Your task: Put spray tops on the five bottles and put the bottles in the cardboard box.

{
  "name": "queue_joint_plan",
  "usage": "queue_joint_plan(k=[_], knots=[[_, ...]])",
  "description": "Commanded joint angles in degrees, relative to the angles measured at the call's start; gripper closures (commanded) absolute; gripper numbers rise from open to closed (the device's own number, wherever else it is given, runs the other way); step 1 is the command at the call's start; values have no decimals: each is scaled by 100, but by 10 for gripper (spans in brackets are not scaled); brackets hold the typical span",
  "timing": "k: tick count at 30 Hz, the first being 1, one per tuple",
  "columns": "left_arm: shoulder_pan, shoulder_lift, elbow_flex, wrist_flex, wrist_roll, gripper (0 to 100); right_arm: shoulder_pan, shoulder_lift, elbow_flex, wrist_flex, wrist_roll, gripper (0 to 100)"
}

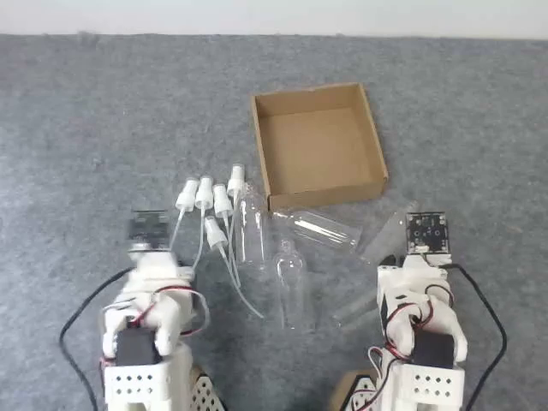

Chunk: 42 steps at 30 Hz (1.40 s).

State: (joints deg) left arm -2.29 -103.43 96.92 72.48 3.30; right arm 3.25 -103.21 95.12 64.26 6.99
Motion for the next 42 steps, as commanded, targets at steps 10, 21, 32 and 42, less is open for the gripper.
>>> queue_joint_plan(k=[10, 21, 32, 42], knots=[[53, -114, -40, 9, 44, 987, -602, 233, -2092, -312, 651, 832], [53, -114, -40, 9, 44, 987, -910, 3512, -3675, -637, -624, 829], [53, -114, -40, 9, 44, 987, -857, 5455, -4105, -954, -1881, 809], [53, -114, -40, 9, 44, 987, -866, 6677, -4598, -1033, -2215, 697]])
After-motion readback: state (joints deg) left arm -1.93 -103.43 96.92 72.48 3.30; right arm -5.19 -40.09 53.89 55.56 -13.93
